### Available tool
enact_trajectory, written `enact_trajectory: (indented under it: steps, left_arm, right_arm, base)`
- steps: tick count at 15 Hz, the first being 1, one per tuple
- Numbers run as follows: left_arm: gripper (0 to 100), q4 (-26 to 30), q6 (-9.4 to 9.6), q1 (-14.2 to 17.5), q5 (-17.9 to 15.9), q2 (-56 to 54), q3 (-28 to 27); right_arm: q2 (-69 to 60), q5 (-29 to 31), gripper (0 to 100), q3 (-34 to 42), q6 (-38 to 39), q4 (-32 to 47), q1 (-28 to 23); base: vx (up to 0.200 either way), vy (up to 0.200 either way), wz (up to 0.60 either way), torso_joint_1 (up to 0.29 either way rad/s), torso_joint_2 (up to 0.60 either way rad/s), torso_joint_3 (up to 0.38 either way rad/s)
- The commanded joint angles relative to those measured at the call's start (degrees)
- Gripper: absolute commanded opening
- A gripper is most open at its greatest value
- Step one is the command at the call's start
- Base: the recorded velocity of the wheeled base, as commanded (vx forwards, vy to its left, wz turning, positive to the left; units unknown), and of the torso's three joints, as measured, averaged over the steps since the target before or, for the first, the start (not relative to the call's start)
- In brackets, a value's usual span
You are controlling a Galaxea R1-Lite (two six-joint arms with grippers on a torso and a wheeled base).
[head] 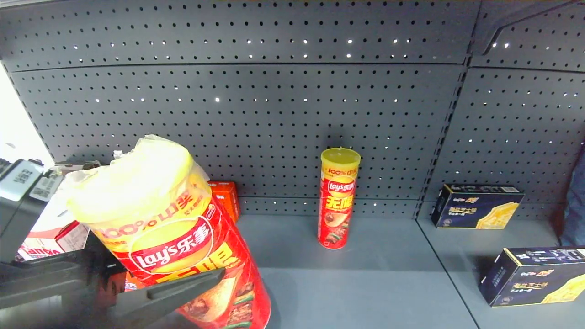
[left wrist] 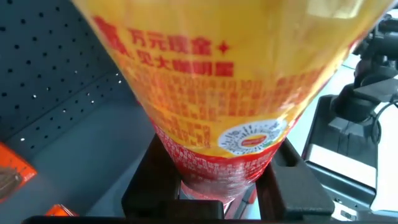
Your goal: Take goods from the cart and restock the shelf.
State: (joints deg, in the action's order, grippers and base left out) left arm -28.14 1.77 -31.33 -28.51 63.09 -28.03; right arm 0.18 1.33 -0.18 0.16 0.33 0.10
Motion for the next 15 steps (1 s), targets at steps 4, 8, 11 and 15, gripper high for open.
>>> enact_trajectory:
  steps: [4,8,11,15]
  left_arm:
    - [0,0.10,0.08,0.04,0.13,-3.32,0.69]
    - [0,2.82,0.08,-0.14,0.21,-4.73,1.83]
    - [0,2.74,2.01,-0.49,0.39,-4.55,2.45]
    - [0,2.82,2.98,-0.40,0.74,-4.90,3.07]
  right_arm:
    - [-0.01,-0.01,100,0.01,-0.16,0.02,-0.01]
    - [2.89,-5.20,100,-8.61,3.27,-2.53,0.87]
    - [15.46,-7.74,100,-20.03,0.11,1.52,2.63]
    - [18.71,-17.15,100,-19.94,-3.41,1.69,7.64]
  base:
    - [0.000,0.000,0.00,0.000,0.00,0.000]
    - [0.000,0.000,0.00,0.000,0.00,0.000]
    - [0.000,0.000,0.00,0.000,0.00,0.000]
    - [0.000,0.000,0.00,0.000,0.00,0.000]
